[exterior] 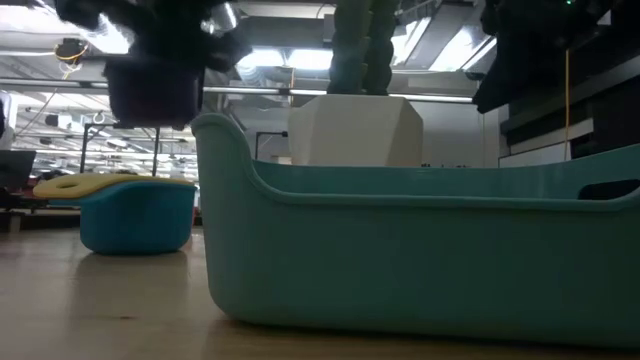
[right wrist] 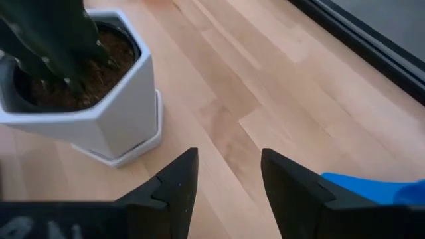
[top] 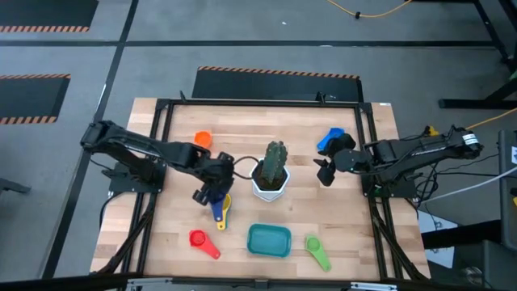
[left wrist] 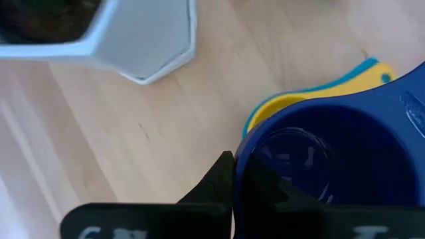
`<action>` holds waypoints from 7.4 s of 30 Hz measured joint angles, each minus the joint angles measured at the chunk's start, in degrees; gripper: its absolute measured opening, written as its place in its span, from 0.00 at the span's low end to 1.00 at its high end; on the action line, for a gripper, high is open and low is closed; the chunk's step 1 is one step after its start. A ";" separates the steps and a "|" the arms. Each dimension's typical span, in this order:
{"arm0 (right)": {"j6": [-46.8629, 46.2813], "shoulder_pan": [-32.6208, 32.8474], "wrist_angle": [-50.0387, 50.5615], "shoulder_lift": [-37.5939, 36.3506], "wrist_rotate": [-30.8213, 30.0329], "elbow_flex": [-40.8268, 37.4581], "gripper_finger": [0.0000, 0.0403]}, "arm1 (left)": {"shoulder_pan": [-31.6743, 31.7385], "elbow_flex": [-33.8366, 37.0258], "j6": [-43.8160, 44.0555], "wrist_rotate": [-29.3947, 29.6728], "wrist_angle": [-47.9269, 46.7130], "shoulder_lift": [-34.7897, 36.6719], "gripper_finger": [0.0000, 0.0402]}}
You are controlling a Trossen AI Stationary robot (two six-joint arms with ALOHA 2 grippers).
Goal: Nest measuring cups in basket
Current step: Stack the dark blue measuring cup on top of the yellow measuring cup, then stack the orange measuring cup on top of the dark blue measuring cup
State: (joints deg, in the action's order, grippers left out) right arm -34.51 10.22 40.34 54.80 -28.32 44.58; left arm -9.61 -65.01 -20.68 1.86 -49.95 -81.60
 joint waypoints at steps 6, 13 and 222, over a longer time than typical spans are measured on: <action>0.02 0.00 -0.48 0.31 0.04 0.00 0.42 | 0.00 0.00 -0.90 -0.17 0.66 -4.75 0.02; 0.13 0.00 -0.47 0.29 0.07 0.00 0.42 | 0.00 0.00 0.15 -3.36 3.21 -7.50 0.02; 3.49 -1.86 2.49 0.31 -0.52 0.04 0.42 | 9.49 0.87 78.06 3.86 -11.48 23.24 0.01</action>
State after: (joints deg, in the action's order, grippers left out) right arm -31.03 8.36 42.83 55.11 -28.84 44.62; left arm -0.11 -64.14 57.38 5.72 -61.43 -58.37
